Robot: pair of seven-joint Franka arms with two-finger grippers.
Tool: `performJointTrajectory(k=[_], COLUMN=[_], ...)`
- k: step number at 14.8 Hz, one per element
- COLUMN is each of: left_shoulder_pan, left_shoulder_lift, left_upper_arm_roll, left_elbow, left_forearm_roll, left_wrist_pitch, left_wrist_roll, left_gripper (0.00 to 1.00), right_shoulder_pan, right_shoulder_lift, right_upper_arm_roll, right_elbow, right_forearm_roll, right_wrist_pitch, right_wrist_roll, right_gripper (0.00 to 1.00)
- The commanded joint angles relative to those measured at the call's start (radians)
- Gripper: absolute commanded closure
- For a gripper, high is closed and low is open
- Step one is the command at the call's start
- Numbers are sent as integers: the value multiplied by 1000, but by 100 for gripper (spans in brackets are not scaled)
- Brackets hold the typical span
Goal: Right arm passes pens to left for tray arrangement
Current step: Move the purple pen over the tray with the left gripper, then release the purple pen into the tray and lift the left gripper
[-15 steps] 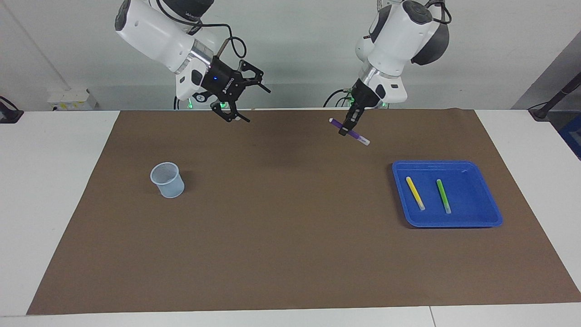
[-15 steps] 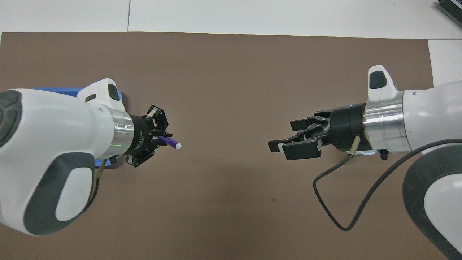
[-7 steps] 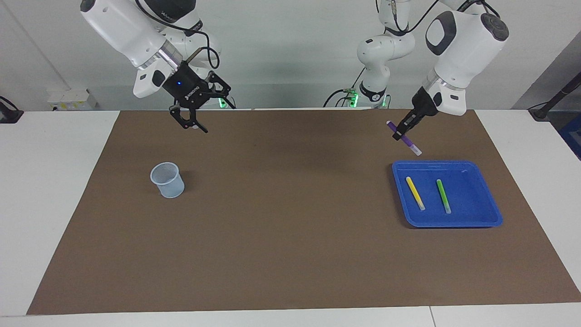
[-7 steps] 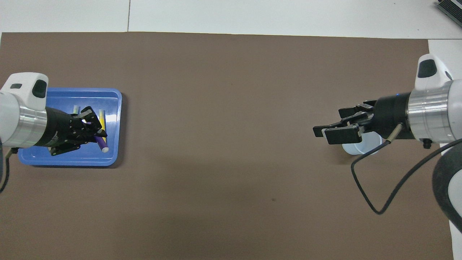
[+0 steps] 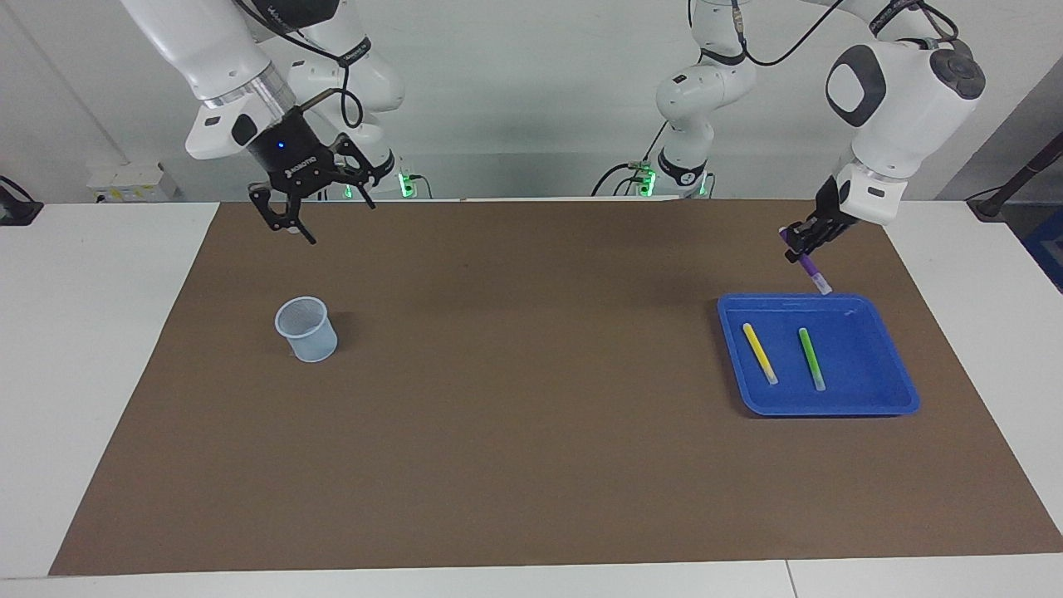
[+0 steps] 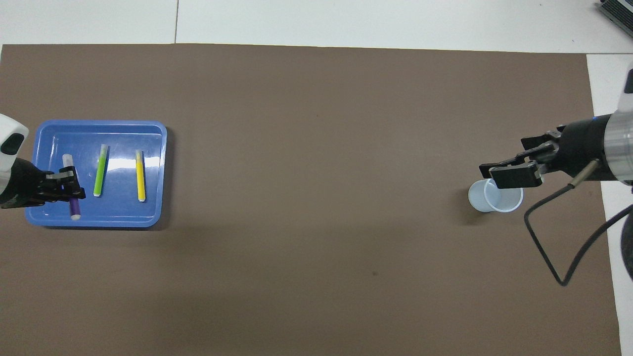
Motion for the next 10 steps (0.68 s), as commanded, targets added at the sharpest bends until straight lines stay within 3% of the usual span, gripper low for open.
performJointTrajectory(k=[1,5,10], left_shoulder_pan=[39,35,76], left_shoulder_lift=[64,189,315], left_upper_arm_roll=[-10,-10,-10], left_elbow=[-7,-7,-1], left_forearm_roll=[73,250,403], left_wrist_pitch=[81,213,331], left_wrist_roll=[98,150,226], left_gripper=[100,100,100], right_shoulder_pan=[-13,19,51], right_shoulder_lift=[41,73,73], right_upper_arm_roll=[6,-92,-157], right_elbow=[77,148,134], right_forearm_roll=[-130,-190,-250], right_wrist_pitch=[-48,-97,-88], right_wrist_roll=[20,20,20], right_gripper=[0,0,0])
